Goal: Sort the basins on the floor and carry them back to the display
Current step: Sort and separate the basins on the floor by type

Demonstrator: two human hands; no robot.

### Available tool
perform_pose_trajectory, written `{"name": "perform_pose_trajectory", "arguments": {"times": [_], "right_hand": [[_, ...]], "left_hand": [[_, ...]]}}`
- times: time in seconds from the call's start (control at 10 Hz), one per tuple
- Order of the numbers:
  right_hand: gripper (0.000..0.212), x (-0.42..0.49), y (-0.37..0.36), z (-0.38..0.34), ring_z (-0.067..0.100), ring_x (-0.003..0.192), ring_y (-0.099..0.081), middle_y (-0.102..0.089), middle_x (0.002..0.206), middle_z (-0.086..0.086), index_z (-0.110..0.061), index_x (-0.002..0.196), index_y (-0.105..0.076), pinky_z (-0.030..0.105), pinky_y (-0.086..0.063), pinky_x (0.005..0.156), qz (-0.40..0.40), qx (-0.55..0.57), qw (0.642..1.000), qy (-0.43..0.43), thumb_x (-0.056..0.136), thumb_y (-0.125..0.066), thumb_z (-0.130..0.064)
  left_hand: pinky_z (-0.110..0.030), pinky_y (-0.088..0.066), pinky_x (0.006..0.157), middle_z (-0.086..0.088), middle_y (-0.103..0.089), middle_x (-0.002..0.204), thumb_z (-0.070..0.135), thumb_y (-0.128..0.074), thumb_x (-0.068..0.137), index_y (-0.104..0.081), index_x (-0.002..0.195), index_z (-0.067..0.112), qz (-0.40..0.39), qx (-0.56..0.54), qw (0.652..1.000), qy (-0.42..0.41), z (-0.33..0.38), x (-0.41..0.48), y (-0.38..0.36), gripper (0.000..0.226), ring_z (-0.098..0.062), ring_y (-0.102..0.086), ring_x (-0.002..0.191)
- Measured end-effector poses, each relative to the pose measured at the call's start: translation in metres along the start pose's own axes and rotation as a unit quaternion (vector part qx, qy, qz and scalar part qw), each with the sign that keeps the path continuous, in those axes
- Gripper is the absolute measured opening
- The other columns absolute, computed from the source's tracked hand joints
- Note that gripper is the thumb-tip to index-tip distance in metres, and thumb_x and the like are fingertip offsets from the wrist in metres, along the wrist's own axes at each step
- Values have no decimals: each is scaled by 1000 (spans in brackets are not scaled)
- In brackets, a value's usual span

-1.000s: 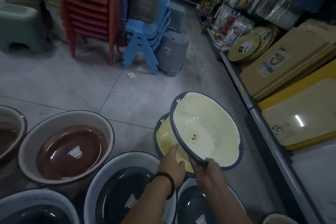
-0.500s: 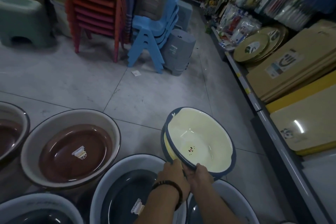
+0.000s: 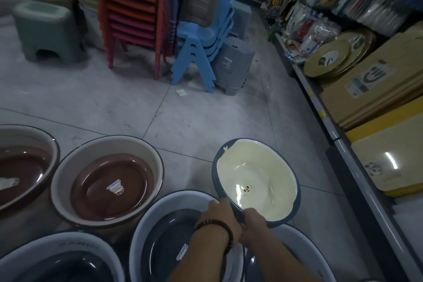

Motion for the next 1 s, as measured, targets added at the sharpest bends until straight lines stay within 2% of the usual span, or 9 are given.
{"name": "perform_pose_trajectory", "arguments": {"times": [0.1,0.2,0.3,0.4,0.5,0.6,0.8,0.9,1.0], "right_hand": [[13,7,-11,-2,30,77,-60,-58,101,16,-8,108,-52,40,-57,73,-44,-158,984,65,99,-54,-17],[14,-36,-18,-23,26,72,-55,-55,80,11,-14,74,-54,37,-54,69,-75,-329,921,196,85,-62,-16],[21,-88,-26,-38,23,65,-49,-51,68,18,-3,69,-61,36,-41,60,-123,-480,808,319,80,-62,-21],[28,-137,-32,-47,24,68,-54,-60,70,11,-8,72,-63,45,-50,69,-162,-581,690,400,87,-61,-31],[26,-187,-38,-41,26,99,-67,-74,106,6,-15,105,-73,35,-52,84,-175,-614,615,462,95,-63,-37],[23,-248,-48,-21,30,107,-67,-74,115,10,-15,112,-73,35,-51,87,-221,-632,547,503,98,-63,-31],[27,-402,-81,60,27,103,-66,-74,110,4,-16,111,-74,31,-46,80,-333,-634,370,592,99,-60,-36],[34,-471,-88,113,26,99,-68,-75,104,2,-19,100,-76,34,-52,84,-388,-620,287,619,95,-59,-48],[30,-521,-84,165,26,92,-68,-75,99,7,-15,100,-75,38,-56,82,-420,-621,205,629,94,-61,-42]], "left_hand": [[-41,-47,108,-10,-49,146,22,-55,98,-41,147,15,-39,79,996,6,3,-7,13,52,-30,-52,131],[-45,-42,112,-12,-49,148,21,-48,102,-46,146,12,-112,131,985,24,7,-31,33,45,-33,-48,133],[-48,-42,111,-10,-51,144,27,-41,103,-48,143,17,-127,159,978,42,2,-55,51,42,-33,-49,130],[-48,-48,104,-11,-58,138,34,-47,98,-55,136,15,-82,188,978,30,-5,-92,76,44,-33,-57,121],[-42,-49,101,-11,-61,134,44,-48,95,-58,135,12,-15,240,971,20,-21,-142,102,52,-33,-60,119],[-42,-51,101,-12,-68,125,42,-47,94,-67,120,11,80,276,957,40,-48,-220,129,45,-33,-62,112],[-37,-44,103,-10,-61,138,41,-43,102,-64,128,22,202,252,934,153,-126,-409,143,38,-32,-57,124],[-23,-42,86,-6,-64,131,34,-48,100,-66,123,15,216,227,923,224,-162,-490,128,35,-28,-59,118],[-29,-43,91,-3,-66,130,36,-51,100,-64,127,21,242,188,907,288,-189,-566,112,34,-26,-60,119]]}}
Point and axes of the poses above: each hand's wrist, its own x-axis towards the middle knuckle, its own y-axis out of the back of the hand, z = x × y, the point moved 1 cm from there along x, towards the middle knuckle
